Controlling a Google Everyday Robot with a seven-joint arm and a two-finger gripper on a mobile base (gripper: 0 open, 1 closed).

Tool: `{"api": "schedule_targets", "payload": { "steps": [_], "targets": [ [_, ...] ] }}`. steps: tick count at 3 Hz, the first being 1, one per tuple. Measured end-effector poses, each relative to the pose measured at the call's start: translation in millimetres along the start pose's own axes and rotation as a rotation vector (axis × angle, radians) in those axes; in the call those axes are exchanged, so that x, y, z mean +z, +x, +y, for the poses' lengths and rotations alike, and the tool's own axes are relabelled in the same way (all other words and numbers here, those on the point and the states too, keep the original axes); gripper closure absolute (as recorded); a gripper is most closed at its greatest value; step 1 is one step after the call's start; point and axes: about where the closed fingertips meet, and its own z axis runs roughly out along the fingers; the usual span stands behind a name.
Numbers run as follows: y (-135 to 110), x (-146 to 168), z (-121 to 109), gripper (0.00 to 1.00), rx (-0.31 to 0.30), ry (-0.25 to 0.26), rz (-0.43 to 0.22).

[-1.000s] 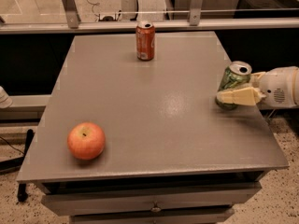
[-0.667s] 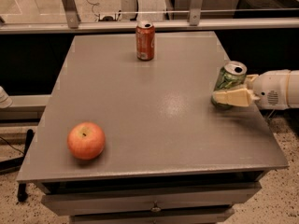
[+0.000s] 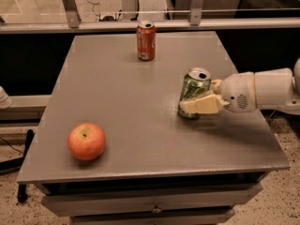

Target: Move green can near apple

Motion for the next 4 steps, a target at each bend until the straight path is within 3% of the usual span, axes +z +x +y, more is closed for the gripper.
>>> {"api": "schedule_targets", "payload": {
  "steps": [1,2,4],
  "targets": [
    [-14.9,37.4,48.6,1.0,-0.036,-0.149,-0.011],
    [-24.6,66.9,89.7,1.0,-0.103,-0.252,-0.019],
    [-37.8,103.9,145.3,1.0,-0.258,-0.333,-0.025]
  ]
}}
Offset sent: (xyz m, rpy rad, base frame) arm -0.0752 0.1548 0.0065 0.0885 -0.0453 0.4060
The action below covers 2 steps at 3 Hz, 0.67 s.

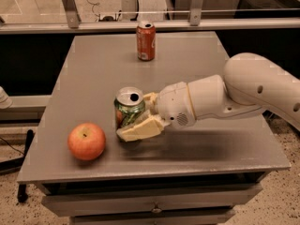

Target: Move green can near apple

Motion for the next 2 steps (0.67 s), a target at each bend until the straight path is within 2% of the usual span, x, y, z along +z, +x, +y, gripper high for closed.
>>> {"api": "schedule_targets", "payload": {
  "steps": [1,2],
  "targets": [
    [-5.9,21.0,8.6,1.0,-0.057,-0.026,0.003],
    [-5.2,33.6,11.3,0.82,-0.096,-0.048,0.006]
  ]
}}
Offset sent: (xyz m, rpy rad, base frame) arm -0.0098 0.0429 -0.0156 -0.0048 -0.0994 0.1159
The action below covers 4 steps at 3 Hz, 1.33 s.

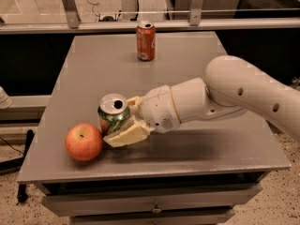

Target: Move green can near apple

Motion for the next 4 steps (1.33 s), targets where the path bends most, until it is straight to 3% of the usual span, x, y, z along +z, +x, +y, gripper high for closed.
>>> {"api": "schedule_targets", "payload": {
  "steps": [3,4],
  "targets": [
    [0.9,19.1,-6.5,0.12,-0.073,-0.051,-0.002],
    [2.2,21.4,-11.4,0.0,-0.087,-0.062,0.001]
  ]
}}
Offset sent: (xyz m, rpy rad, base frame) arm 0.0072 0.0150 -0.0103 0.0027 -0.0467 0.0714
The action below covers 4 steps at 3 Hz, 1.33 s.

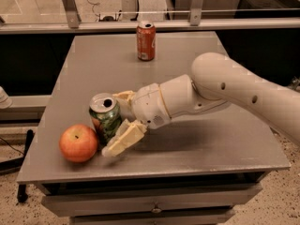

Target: Move green can near apple

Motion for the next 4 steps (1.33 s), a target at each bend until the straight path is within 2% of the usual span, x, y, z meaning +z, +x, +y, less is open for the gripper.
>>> {"api": "schedule_targets", "payload": {
  "steps": [2,3,4],
  "targets": [
    [7.5,-11.4,-13.0,0.0,-0.042,-0.022,0.039],
    [13.2,-38.0,-43.0,0.0,-0.098,-0.016,0.091],
    [17.4,-84.9,-85.6,0.0,-0.141,0.036,0.156]
  ]
}}
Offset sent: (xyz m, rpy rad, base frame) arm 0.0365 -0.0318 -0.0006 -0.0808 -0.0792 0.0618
